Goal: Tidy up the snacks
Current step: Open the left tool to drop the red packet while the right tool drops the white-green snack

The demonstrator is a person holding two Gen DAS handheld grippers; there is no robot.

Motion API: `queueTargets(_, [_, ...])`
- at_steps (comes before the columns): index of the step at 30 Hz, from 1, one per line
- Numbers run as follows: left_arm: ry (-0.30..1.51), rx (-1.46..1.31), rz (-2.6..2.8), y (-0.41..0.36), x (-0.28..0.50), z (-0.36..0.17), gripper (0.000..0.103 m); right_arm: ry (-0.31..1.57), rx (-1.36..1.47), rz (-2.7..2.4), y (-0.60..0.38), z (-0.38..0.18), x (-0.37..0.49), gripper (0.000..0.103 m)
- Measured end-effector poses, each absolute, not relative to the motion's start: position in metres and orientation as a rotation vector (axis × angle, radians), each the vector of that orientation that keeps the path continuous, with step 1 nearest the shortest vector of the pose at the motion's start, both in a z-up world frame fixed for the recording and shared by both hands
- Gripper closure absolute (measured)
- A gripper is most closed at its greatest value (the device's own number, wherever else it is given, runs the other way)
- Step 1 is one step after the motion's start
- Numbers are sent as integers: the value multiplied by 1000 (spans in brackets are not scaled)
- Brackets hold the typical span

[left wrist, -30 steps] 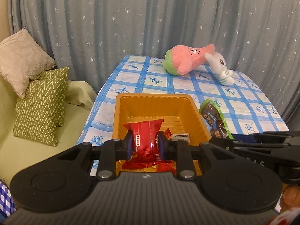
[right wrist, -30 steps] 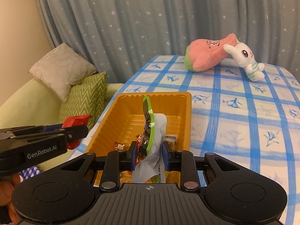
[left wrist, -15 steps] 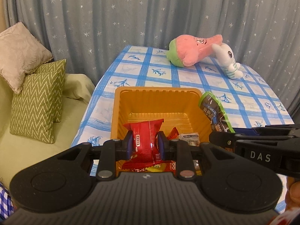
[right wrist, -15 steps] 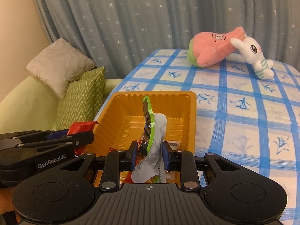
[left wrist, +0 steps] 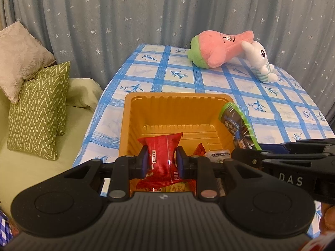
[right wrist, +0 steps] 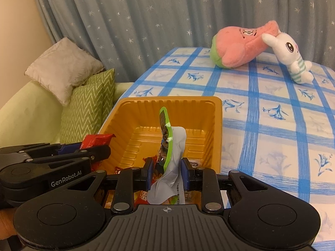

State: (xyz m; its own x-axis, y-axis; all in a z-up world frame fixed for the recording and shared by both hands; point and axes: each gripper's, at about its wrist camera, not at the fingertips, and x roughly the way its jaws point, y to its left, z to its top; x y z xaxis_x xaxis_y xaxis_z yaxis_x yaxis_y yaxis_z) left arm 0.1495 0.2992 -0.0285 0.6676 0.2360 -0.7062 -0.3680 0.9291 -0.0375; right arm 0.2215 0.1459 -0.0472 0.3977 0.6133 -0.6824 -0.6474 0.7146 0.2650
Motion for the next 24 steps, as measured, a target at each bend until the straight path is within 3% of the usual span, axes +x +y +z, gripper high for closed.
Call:
queueTargets(19, [781, -182, 327, 307, 164, -41, 78, 865, -41, 786, 153, -57, 234, 75])
queueTargets(24, [783, -181, 330, 308, 162, -42, 71, 866, -39, 784, 151, -57, 234, 75])
